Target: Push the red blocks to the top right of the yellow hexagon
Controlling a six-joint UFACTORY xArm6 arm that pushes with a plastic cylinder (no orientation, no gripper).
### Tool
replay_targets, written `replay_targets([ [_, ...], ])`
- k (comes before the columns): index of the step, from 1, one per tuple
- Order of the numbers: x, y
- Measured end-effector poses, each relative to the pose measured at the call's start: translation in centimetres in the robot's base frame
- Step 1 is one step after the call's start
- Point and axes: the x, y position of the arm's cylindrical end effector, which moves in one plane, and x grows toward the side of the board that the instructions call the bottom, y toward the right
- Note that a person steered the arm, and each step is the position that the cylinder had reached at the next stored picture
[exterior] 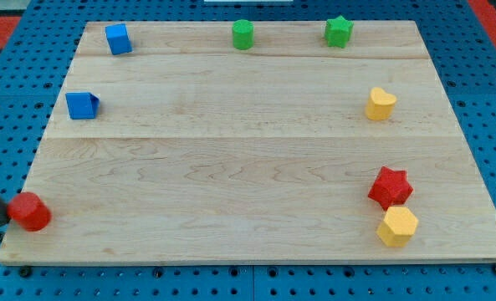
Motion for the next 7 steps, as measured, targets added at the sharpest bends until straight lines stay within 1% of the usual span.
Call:
replay_targets([
  [1, -0.6, 10.4],
  [2, -1.3, 15.3],
  [3, -3.4, 18.7],
  [4, -4.0, 24.5],
  [5, -3.7, 24.3],
  [6, -2.9, 29.3],
  [7, -4.0, 34.4],
])
